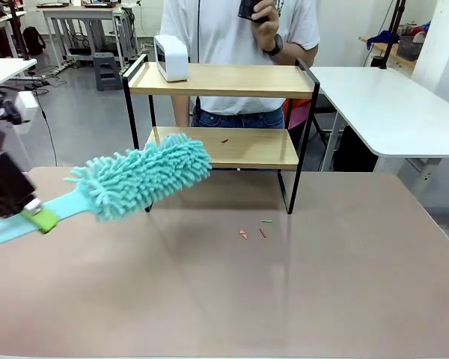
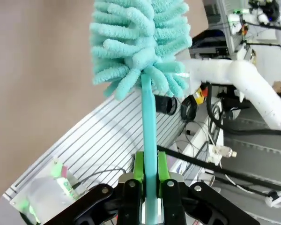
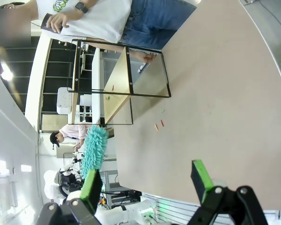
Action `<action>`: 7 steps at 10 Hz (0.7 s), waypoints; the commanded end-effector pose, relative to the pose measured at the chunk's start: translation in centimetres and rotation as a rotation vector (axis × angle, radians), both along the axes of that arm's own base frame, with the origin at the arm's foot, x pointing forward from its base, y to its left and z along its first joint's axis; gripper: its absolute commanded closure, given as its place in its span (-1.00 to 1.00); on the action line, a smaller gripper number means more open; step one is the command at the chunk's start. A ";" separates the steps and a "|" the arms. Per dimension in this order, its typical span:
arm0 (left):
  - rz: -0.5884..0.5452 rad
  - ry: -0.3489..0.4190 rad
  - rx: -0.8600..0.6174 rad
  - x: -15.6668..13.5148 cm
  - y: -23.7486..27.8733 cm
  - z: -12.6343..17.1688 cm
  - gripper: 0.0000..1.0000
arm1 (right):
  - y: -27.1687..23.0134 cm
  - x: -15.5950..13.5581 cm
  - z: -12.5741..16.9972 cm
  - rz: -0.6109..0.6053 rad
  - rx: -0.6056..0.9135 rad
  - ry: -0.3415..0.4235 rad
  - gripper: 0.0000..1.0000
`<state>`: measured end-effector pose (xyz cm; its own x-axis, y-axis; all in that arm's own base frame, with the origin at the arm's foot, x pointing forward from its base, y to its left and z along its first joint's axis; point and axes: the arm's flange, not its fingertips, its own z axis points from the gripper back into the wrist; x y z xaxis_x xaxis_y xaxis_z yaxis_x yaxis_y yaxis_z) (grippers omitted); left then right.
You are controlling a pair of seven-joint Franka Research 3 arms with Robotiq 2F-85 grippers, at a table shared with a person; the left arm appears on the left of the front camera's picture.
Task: Clean the shelf.
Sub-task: Clean the remaining tier of the Shelf with the Duster once objects are removed.
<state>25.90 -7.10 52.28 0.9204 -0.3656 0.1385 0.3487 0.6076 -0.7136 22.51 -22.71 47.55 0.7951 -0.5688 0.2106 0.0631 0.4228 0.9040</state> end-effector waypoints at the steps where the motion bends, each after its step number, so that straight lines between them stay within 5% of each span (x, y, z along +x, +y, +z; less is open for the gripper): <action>1: 0.131 -0.017 -0.005 2.8 -2.7 1.1 0.74 | 0.0 0.2 0.1 0.002 0.006 -0.040 -1.00; 7: 0.424 -0.105 0.075 8.3 -7.3 1.5 0.74 | 0.0 0.2 0.1 0.002 0.006 -0.040 -1.00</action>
<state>33.57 -13.01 53.41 0.9788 -0.0127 0.2044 0.1450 0.7478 -0.6479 22.50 -22.71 47.55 0.7951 -0.5688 0.2106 0.0630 0.4228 0.9041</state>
